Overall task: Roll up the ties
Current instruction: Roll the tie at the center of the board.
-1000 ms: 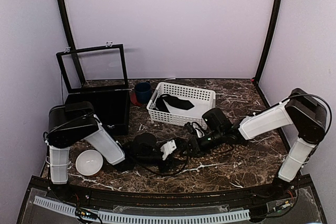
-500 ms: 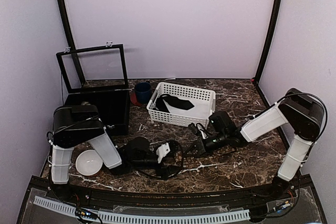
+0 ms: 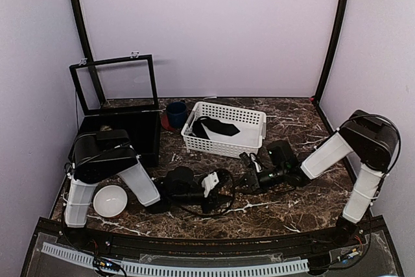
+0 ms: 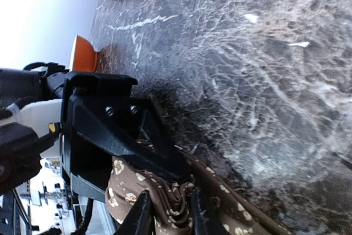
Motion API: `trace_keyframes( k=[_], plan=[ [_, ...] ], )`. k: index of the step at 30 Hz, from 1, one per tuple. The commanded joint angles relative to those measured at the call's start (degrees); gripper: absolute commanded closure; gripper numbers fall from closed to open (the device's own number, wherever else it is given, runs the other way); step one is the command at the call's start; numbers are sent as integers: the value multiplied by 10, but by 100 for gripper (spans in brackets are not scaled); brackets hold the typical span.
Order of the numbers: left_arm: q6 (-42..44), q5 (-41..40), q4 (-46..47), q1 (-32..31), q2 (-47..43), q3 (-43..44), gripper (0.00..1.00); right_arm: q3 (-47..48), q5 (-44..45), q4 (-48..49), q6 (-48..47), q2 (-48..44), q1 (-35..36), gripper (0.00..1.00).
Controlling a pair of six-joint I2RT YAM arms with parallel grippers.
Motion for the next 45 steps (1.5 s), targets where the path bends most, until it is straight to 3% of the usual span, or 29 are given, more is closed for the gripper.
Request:
trace_keyframes(
  k=[1,5,14,16,21,24,28,31,35,40,45],
  plan=[
    [23,-26,-213,1,-26,-7,71,18,48,-115,-4,-42,-3,62],
    [41,-51,-291,1,-52,-8,70,67,89,-237,-18,-77,15,49],
    [46,-53,-331,1,-58,3,70,119,98,-311,-8,-59,61,51],
    [45,-53,-331,1,-59,4,70,129,108,-323,-11,-53,68,55],
    [43,-46,-313,3,-62,-7,70,136,118,-332,-39,-32,71,90],
    [29,-10,-256,12,-69,-35,64,122,121,-313,-67,-29,60,100],
    [1,47,-137,23,-68,-77,40,104,106,-271,-108,-17,42,100],
    [-24,61,-59,29,-52,-93,30,96,92,-248,-135,-6,34,100],
    [-35,57,-29,30,-19,-78,17,78,80,-217,-157,-2,26,100],
    [-30,46,-27,28,8,-47,15,67,57,-196,-159,-7,20,100],
    [22,43,-92,19,10,-18,26,73,33,-189,-144,-15,20,100]
  ],
)
